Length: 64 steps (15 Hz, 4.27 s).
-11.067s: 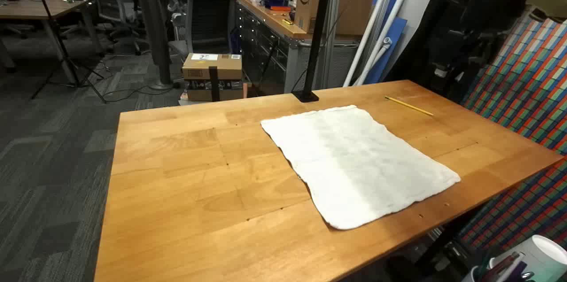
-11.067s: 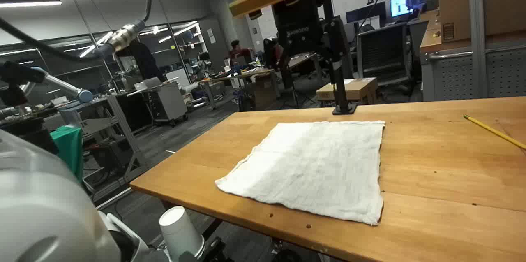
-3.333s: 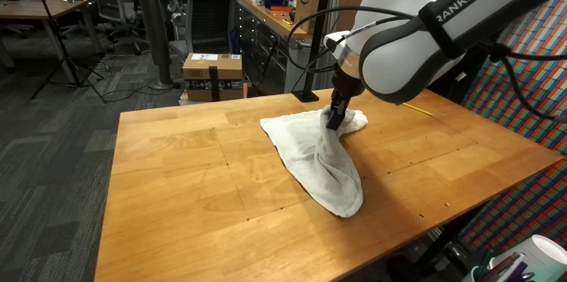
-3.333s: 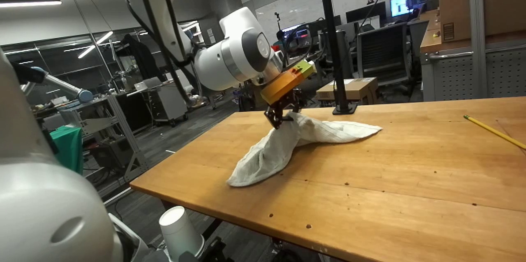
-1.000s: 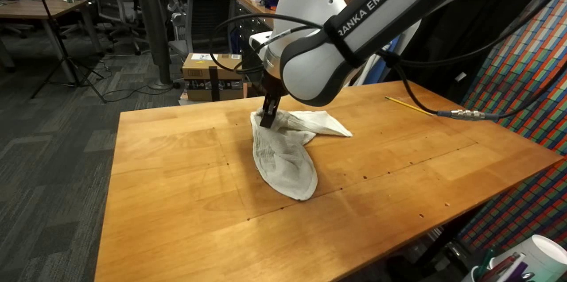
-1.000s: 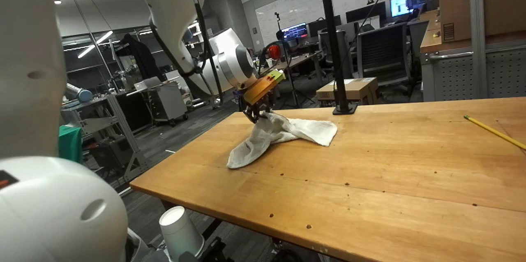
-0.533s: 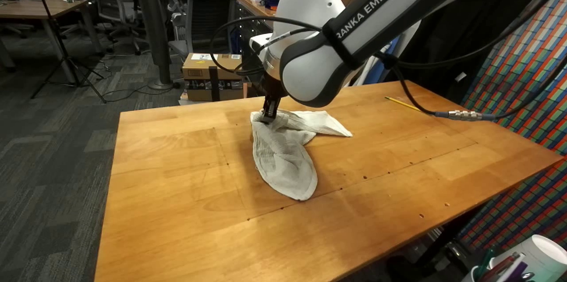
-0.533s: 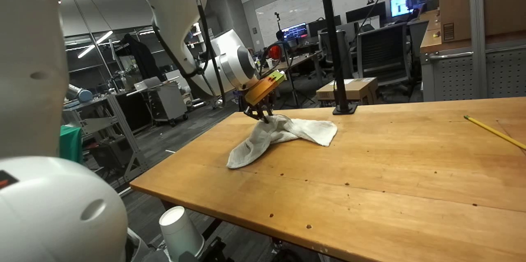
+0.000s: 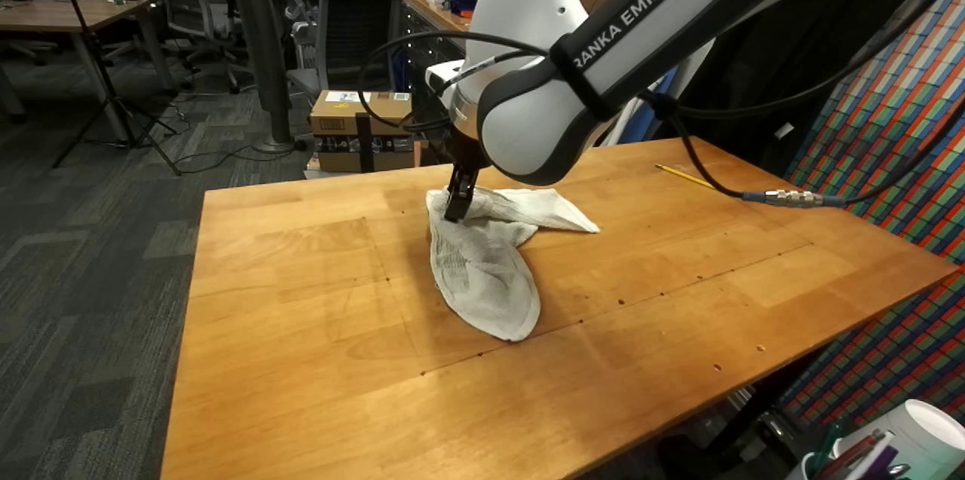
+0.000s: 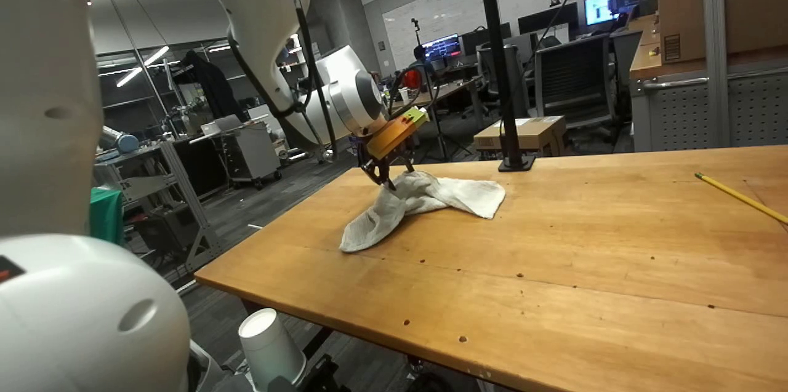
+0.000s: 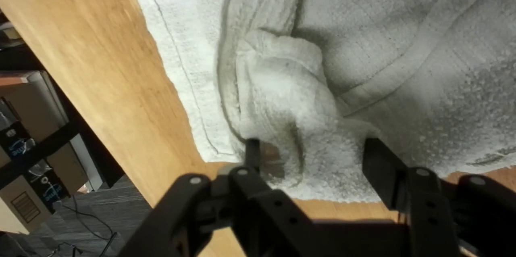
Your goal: Fold the towel
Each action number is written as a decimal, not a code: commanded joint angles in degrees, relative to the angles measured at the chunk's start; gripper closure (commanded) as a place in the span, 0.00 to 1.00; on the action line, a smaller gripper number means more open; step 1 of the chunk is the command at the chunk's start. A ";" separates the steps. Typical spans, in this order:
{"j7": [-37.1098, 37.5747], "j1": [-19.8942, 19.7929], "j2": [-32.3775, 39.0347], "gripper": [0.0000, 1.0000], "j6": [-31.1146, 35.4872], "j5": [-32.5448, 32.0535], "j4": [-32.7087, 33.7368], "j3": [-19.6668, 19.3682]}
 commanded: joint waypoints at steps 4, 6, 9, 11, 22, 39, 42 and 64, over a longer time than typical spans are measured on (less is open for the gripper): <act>0.01 -1.37 -4.36 0.00 -0.34 0.84 -2.76 1.06; -0.18 -1.76 -5.48 0.00 -0.86 1.11 -2.85 0.91; 1.49 -1.70 -8.51 0.01 -3.76 0.29 -3.37 -0.26; 3.46 -1.49 -11.10 0.00 -6.80 0.09 -4.39 -0.81; 4.12 -3.20 -18.58 0.00 -8.11 0.25 -8.61 -3.32; -4.71 -10.39 -8.50 0.00 -3.52 2.49 -6.55 -7.25; -5.47 -11.48 -7.61 0.00 -3.87 2.31 -6.36 -7.78; -3.25 -11.27 -6.49 0.00 -4.96 2.75 -8.68 -7.03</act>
